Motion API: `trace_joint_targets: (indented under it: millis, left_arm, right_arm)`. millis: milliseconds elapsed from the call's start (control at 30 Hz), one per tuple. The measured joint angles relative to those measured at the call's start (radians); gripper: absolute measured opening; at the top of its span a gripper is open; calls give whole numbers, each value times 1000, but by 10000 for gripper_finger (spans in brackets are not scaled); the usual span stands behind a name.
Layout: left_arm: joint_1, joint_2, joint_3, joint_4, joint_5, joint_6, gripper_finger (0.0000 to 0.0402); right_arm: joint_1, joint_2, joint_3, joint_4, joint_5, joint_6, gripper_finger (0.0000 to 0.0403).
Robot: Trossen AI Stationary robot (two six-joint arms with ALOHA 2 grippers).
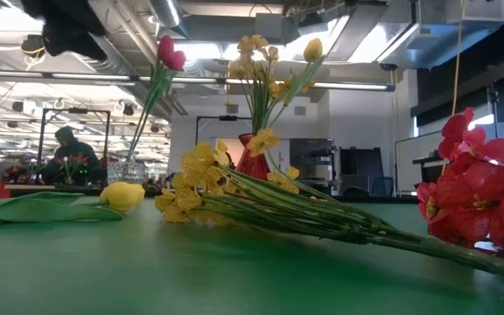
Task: Sort flowers into vase by color
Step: Put the left red flowers into the transparent vase
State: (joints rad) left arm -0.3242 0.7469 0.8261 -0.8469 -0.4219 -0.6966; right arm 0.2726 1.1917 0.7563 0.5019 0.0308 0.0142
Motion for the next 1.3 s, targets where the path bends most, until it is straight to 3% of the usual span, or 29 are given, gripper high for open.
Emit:
trace_joint_targets:
  millis: [267,500,667,867,1100,1300]
  left_arm:
    - [-331,96,-48,65,77,-128,231]
    - [-480,376,-111,233,88,-101,231]
    - [-529,580,-112,380,95,49,231]
    - [-564,741,-70,373,99,79,231]
    - [-570,822,-44,352,94,80,226]
    - [-570,831,-44,312,88,81,163]
  right_arm:
    - [76,106,153,-189,152,-53,227]
    - [75,115,162,-169,170,-53,227]
    - [75,115,163,-155,170,-20,227]
    - [75,115,163,-155,170,56,227]
    - [75,115,163,-155,170,85,227]
    - [75,115,163,-155,170,73,227]
